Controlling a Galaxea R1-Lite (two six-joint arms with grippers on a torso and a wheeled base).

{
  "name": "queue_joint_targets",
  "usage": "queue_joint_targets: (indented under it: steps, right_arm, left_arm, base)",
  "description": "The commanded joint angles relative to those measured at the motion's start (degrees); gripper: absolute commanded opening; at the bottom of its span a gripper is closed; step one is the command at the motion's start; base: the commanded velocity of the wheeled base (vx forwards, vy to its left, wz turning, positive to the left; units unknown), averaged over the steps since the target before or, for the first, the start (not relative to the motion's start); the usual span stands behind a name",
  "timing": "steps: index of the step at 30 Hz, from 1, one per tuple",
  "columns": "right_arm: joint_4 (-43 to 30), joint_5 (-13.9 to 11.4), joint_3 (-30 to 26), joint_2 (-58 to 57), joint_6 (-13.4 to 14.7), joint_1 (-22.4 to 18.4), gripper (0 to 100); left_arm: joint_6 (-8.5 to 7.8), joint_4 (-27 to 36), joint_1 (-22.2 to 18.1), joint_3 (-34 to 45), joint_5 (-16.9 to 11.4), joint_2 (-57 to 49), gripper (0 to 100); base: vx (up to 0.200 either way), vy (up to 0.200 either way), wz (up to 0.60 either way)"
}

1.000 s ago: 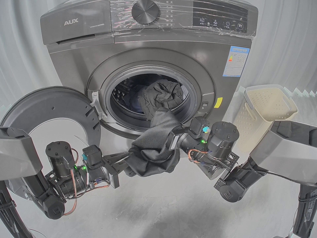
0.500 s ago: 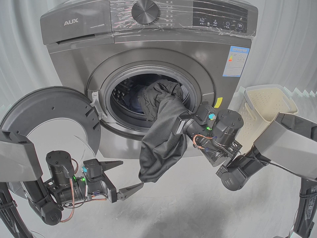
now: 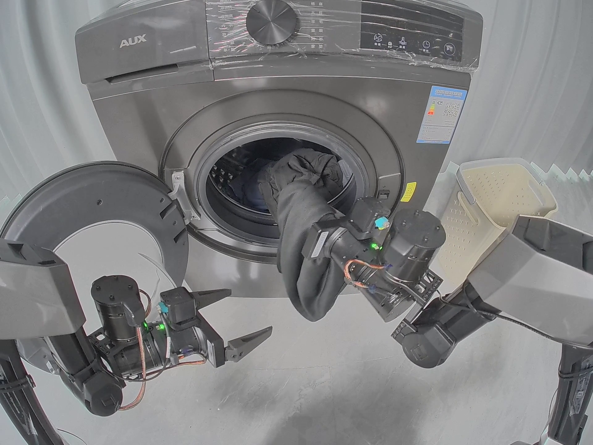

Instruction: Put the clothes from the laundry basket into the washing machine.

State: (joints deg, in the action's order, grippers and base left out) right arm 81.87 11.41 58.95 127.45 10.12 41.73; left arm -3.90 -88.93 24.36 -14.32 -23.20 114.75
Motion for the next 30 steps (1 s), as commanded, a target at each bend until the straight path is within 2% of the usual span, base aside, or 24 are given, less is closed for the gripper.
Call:
queue_joint_targets:
  steps: [1,5,20,24,29,30]
  right_arm:
    - [0.04,-0.07,-0.33,0.52,-0.10,3.01,0]
    - [0.04,-0.07,-0.33,0.78,-0.01,5.21,0]
    - [0.48,0.28,-0.42,0.69,0.87,10.48,0]
    - [0.83,0.98,-1.47,0.52,1.31,11.27,0]
    - [1.80,1.07,-4.02,0.16,1.40,11.62,0]
    - [1.80,1.25,-4.29,0.08,1.40,11.45,0]
  left_arm:
    - [1.26,-0.01,1.22,-3.34,0.96,1.35,100]
    - [2.41,-0.01,1.40,-5.45,2.54,2.67,100]
    - [2.67,-0.28,0.87,-10.55,2.90,7.42,100]
    - [3.02,-0.37,-0.19,-13.63,5.18,9.70,100]
    - [4.43,-0.37,-0.71,-15.30,6.94,10.49,100]
    - [4.87,-0.37,-0.71,-15.73,7.38,10.49,0]
  base:
    - [0.000,0.000,0.00]
    - [0.000,0.000,0.00]
    - [0.000,0.000,0.00]
    - [0.000,0.000,0.00]
    - [0.000,0.000,0.00]
    - [0.000,0.000,0.00]
